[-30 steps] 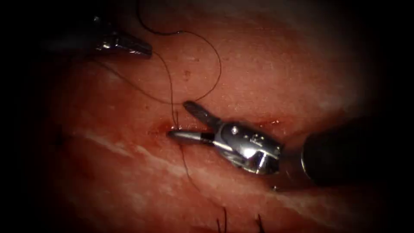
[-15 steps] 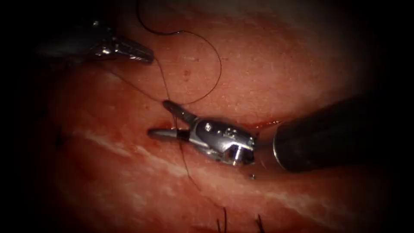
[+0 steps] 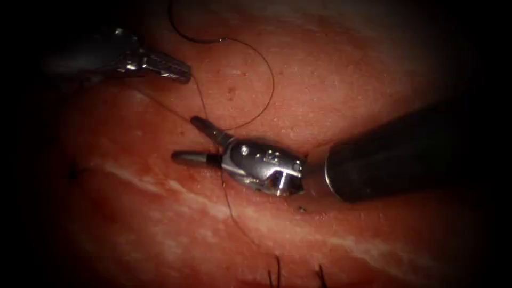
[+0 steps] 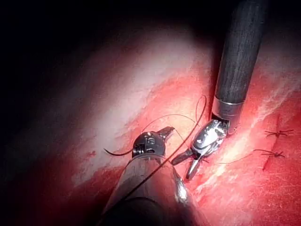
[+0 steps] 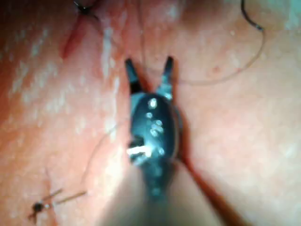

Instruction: Wound Closure

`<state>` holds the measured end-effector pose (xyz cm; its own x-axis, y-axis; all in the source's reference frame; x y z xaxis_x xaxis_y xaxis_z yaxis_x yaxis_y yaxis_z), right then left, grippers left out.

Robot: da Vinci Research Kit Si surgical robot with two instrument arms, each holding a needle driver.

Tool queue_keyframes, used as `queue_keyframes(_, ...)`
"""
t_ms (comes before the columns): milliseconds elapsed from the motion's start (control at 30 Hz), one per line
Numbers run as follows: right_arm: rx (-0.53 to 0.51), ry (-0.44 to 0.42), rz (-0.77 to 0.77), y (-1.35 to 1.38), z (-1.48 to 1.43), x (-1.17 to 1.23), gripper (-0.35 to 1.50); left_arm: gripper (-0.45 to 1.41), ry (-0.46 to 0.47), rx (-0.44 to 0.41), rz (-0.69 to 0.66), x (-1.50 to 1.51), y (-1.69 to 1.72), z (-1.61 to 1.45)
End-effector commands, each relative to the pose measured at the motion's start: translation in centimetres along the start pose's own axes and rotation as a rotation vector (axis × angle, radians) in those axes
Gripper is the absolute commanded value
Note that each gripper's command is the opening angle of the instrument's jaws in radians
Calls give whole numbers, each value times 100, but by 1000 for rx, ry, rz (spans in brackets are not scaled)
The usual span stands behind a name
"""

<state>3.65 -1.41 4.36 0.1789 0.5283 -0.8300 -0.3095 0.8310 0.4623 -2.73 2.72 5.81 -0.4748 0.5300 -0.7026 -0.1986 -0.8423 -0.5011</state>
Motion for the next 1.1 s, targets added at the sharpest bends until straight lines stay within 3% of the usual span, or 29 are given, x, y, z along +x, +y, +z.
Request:
queue_keyframes(33, 1, -1, 4, -9, 4, -8, 133, -45, 1, -2, 0, -3, -2, 9)
queue_keyframes(300, -2, -5, 6, -8, 7, -7, 124, -45, 1, -2, 0, -2, 0, 9)
queue_keyframes(400, 1, -4, 0, -9, 7, -5, 114, -45, 1, -1, -1, -2, 0, 10)
queue_keyframes(567, 9, 10, -4, -8, 6, -3, 74, -45, 1, -1, -1, -2, 1, 10)
queue_keyframes(867, 15, 35, -19, -11, 3, 11, 61, -45, 1, -2, 0, -1, 3, 9)
queue_keyframes(967, 24, 40, -24, -12, 2, 15, 44, -45, 1, -2, 0, -1, 3, 10)
queue_keyframes(1067, 33, 46, -36, -14, 2, 17, 4, -45, 1, -2, 0, -1, 3, 10)
queue_keyframes(1100, 34, 46, -36, -15, 2, 18, -22, -45, 1, -2, 0, -1, 3, 10)
